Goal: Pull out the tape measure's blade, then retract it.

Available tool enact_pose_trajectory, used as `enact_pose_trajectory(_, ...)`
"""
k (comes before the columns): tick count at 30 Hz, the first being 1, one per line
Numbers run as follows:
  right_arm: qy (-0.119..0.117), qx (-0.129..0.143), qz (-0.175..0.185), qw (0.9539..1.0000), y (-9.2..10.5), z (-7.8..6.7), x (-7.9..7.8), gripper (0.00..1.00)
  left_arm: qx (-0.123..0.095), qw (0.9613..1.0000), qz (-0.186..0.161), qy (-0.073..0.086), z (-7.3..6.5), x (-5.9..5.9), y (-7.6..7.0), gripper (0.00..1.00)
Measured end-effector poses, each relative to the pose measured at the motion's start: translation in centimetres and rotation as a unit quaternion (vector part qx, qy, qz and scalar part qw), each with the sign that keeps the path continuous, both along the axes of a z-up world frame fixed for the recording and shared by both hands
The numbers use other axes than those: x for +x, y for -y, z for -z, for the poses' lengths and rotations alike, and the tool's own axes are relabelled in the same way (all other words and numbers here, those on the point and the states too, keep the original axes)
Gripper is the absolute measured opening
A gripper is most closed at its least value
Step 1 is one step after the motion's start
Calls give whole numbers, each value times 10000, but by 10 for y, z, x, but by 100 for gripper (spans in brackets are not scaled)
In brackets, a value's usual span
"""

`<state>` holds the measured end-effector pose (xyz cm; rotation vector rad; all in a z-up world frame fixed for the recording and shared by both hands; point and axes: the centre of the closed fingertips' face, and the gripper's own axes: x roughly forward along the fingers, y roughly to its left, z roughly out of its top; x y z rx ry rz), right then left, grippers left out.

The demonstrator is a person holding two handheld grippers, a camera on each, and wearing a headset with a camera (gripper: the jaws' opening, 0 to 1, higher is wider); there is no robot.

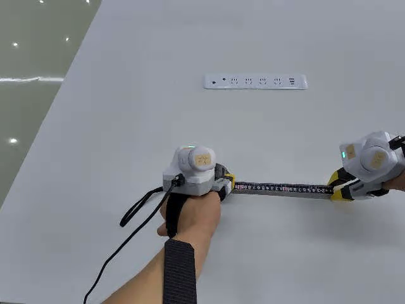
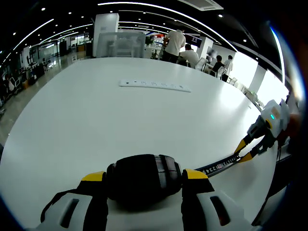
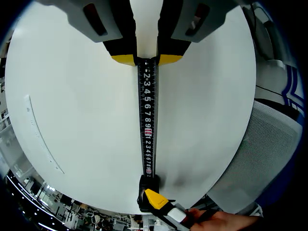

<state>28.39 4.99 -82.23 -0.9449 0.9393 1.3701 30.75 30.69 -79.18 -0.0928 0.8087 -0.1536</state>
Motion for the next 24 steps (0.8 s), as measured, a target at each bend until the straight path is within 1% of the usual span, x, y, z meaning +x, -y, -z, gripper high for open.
enact_pose_trajectory(5, 4, 1, -16, 10000, 0, 0, 0, 11, -14, 10000, 14, -6, 0, 0, 0, 58)
enact_pose_trajectory(7, 34, 32, -116, 9999, -1, 0, -1, 11, -23, 10000, 36, -2, 0, 0, 0, 58)
enact_pose_trajectory(17, 39, 59, -120, 9999, -5, -1, -2, 11, -55, 9999, 91, 3, 0, 0, 0, 57)
enact_pose_trajectory(24, 34, 118, -120, 9999, -12, -2, -1, 11, -61, 9999, 130, 17, -1, 0, 0, 57)
